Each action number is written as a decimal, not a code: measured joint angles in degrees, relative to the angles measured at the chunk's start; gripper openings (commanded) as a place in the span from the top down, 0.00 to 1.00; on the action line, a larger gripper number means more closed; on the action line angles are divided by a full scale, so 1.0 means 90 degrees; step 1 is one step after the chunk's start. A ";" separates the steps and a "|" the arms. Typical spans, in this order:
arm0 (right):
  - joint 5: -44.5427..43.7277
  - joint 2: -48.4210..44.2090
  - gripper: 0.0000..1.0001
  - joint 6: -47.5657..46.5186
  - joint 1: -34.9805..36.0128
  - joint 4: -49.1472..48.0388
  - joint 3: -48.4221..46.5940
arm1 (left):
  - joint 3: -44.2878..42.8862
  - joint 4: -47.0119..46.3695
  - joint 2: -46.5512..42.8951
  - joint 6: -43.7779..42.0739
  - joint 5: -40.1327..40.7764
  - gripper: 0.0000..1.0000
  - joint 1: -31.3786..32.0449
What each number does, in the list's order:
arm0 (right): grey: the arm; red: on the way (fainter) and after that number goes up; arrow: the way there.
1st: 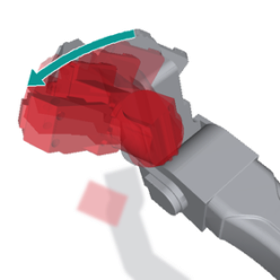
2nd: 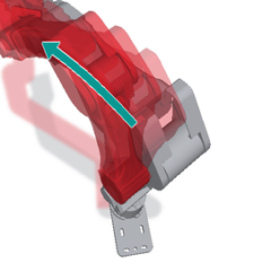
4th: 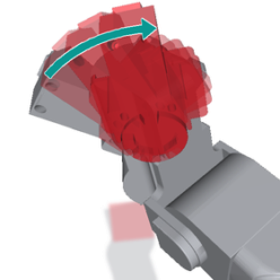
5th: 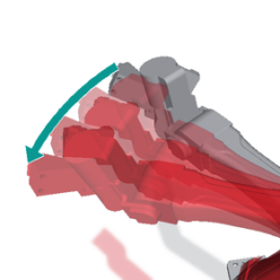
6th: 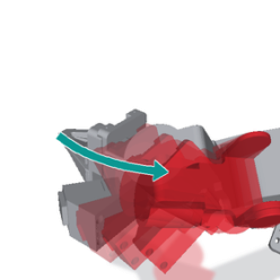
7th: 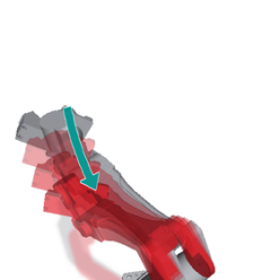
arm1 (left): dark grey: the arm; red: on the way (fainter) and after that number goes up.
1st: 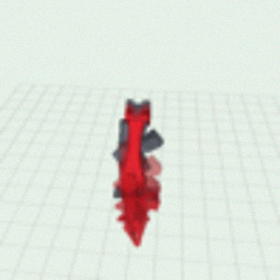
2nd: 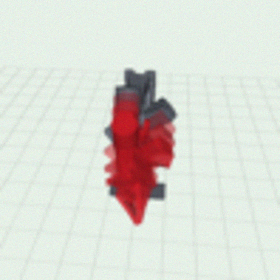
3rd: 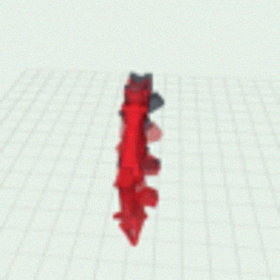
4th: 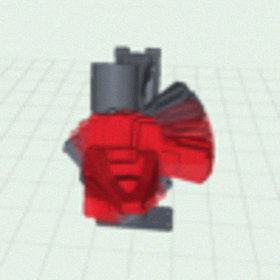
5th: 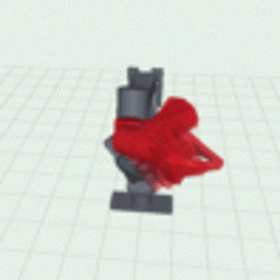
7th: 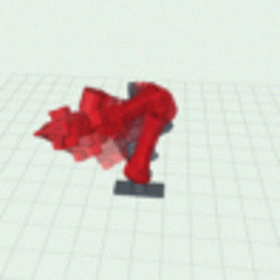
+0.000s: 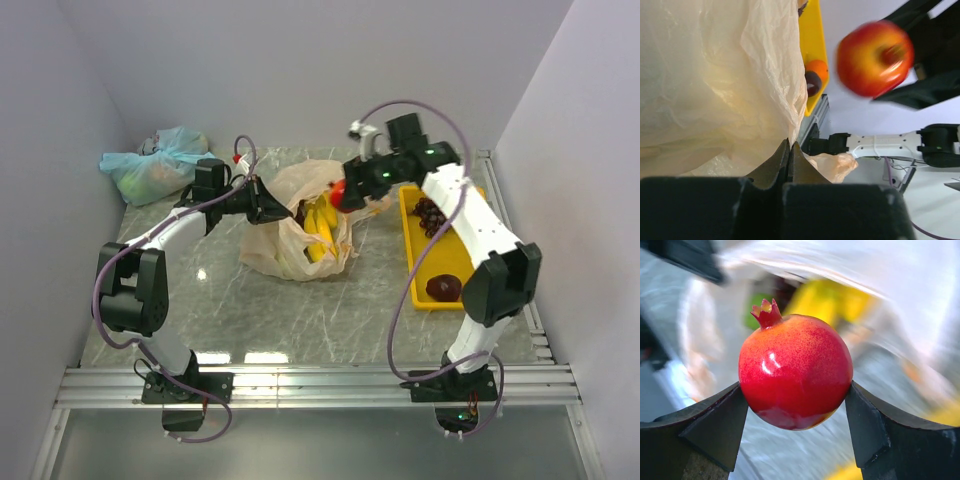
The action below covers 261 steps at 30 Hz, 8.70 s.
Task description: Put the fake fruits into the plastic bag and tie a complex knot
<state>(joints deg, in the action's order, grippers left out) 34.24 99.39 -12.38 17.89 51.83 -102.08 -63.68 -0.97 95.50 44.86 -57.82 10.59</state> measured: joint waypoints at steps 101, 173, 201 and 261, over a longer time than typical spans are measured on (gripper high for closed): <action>-0.0151 -0.1197 1.00 0.0780 -0.0034 -0.0855 0.1819 | 0.0189 0.2341 -0.2766 -0.6482 0.5037 0.01 0.4490; 0.1248 -0.1496 1.00 0.1275 -0.0680 0.1066 -0.0600 | -0.1525 0.2042 -0.3759 -0.4235 0.2433 0.26 0.0027; 0.1469 -0.2543 0.54 0.0993 -0.0670 0.1513 0.0027 | -0.1503 0.0508 -0.1749 -0.5911 0.2909 0.01 0.3781; 0.3449 -0.3609 0.48 0.0624 -0.0386 -0.1384 0.1858 | -0.1676 0.0563 -0.1239 -0.5289 0.1396 0.36 0.3398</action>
<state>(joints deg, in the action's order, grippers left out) 65.28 66.92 -6.76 14.41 39.38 -85.36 -78.76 4.10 84.36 -2.74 -45.25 41.17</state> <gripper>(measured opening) 0.531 0.637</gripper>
